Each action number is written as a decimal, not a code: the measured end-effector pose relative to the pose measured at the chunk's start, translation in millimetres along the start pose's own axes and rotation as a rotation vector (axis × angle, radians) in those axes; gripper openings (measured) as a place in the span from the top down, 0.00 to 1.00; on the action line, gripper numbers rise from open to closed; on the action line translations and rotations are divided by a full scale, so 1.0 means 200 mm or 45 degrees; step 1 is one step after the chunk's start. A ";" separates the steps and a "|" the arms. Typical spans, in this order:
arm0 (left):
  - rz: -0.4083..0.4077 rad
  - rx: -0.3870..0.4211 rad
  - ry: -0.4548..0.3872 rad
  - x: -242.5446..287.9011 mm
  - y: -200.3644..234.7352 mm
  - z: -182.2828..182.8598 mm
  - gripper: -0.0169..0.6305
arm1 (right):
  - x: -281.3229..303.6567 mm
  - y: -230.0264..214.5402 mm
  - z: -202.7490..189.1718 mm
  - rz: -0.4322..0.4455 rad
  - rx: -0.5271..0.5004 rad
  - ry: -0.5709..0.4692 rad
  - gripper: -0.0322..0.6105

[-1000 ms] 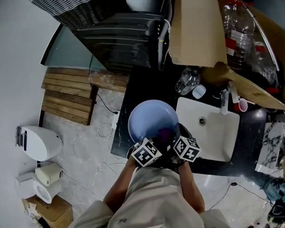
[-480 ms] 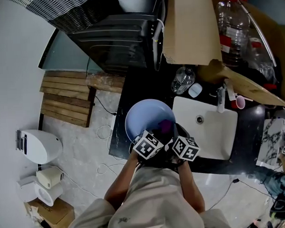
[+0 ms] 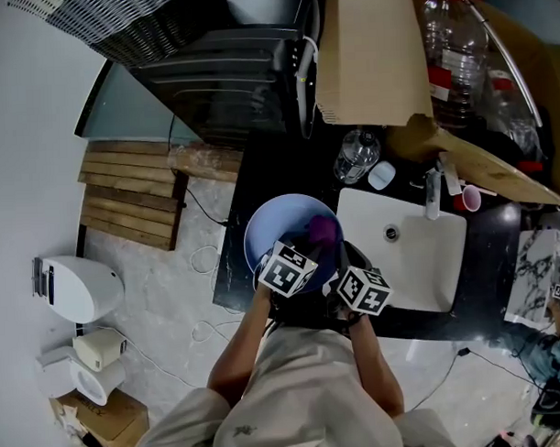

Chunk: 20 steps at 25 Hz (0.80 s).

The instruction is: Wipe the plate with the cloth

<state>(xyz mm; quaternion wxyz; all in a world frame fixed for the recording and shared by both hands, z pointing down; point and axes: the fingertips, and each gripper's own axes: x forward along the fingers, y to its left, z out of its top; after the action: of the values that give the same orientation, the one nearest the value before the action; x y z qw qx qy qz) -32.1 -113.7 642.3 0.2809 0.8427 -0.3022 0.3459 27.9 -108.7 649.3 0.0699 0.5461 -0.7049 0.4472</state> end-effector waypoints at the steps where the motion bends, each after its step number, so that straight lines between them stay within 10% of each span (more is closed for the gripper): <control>1: 0.015 -0.009 -0.007 0.00 0.02 0.01 0.88 | 0.00 0.00 0.00 -0.001 0.000 0.000 0.92; 20: 0.246 -0.101 -0.018 -0.11 0.32 0.00 0.88 | 0.00 -0.01 0.00 -0.029 0.000 -0.012 0.92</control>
<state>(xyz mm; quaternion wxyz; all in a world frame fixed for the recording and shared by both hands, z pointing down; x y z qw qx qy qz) -89.3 -148.9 641.7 0.2770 0.8003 -0.3975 0.3531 30.0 -108.6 650.1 0.0716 0.5560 -0.6991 0.4438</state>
